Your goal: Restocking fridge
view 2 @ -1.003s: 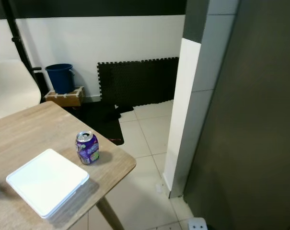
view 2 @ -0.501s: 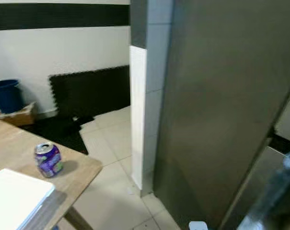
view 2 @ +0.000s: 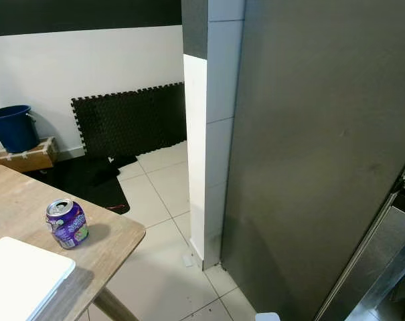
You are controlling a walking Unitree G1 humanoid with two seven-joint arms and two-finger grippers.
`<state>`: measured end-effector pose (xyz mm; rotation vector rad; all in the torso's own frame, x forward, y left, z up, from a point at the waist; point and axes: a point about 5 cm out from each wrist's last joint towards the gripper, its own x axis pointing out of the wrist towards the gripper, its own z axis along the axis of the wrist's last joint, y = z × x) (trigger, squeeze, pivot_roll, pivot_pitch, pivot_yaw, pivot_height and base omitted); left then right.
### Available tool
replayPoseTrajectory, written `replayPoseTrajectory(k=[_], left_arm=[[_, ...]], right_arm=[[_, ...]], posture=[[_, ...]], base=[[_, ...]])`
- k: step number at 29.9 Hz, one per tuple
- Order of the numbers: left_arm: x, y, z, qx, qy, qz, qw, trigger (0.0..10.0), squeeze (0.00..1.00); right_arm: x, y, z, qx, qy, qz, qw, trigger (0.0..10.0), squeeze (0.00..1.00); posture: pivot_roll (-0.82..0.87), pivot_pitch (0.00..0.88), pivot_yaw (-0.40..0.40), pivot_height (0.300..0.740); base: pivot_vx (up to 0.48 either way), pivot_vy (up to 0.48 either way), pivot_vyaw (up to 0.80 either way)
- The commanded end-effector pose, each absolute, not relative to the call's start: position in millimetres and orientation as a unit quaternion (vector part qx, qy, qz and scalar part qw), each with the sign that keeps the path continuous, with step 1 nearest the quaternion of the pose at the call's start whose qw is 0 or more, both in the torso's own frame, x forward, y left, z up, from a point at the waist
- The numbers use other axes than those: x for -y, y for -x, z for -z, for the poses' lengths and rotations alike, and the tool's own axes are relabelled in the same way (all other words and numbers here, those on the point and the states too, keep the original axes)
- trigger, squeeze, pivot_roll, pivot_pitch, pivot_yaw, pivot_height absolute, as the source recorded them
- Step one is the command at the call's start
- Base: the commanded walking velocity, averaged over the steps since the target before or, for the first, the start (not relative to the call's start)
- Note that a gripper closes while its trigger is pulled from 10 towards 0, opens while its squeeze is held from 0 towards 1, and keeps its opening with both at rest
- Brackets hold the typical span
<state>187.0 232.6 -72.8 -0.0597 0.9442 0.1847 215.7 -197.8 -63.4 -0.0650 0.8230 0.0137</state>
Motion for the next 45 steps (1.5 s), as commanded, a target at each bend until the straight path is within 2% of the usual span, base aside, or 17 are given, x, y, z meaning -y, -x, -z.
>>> replayPoseTrajectory(k=[1,7,13,19,25,45], left_arm=[[-237.2,-173.6,78.4,-0.464,0.047,-0.115,0.877,10.0,0.00],[-231.9,-171.3,80.3,-0.462,0.048,-0.103,0.879,10.0,0.00],[-225.4,-170.5,82.1,-0.466,0.036,-0.087,0.880,10.0,0.00],[-211.8,-182.3,79.5,-0.460,0.015,-0.050,0.886,10.0,0.00],[-203.5,-191.5,76.7,-0.462,0.002,-0.012,0.887,10.0,0.00],[-208.3,-198.2,72.0,-0.452,0.009,-0.005,0.892,10.0,0.00]], right_arm=[[197.9,-214.8,64.1,-0.407,0.042,-0.017,0.912,10.0,0.00],[201.1,-223.5,58.3,-0.402,0.067,-0.040,0.912,10.0,0.00],[202.4,-224.8,57.4,-0.405,0.076,-0.048,0.910,10.0,0.00],[200.0,-226.2,57.0,-0.407,0.082,-0.060,0.908,10.0,0.00],[197.6,-223.8,59.0,-0.409,0.077,-0.058,0.907,10.0,0.00],[202.4,-214.1,63.8,-0.413,0.065,-0.033,0.908,10.0,0.00]], posture=[[0.01,0.099,0.019,0.740],[0.01,0.112,-0.034,0.740],[0.01,0.117,-0.047,0.740],[0.01,0.123,-0.068,0.740],[0.00,0.116,-0.039,0.740],[-0.01,0.113,-0.003,0.740]], base=[[0.000,0.000,0.00],[0.000,0.000,0.00],[0.000,0.000,0.00],[0.000,0.000,0.00],[0.000,0.000,0.00],[0.000,-0.027,0.00]])
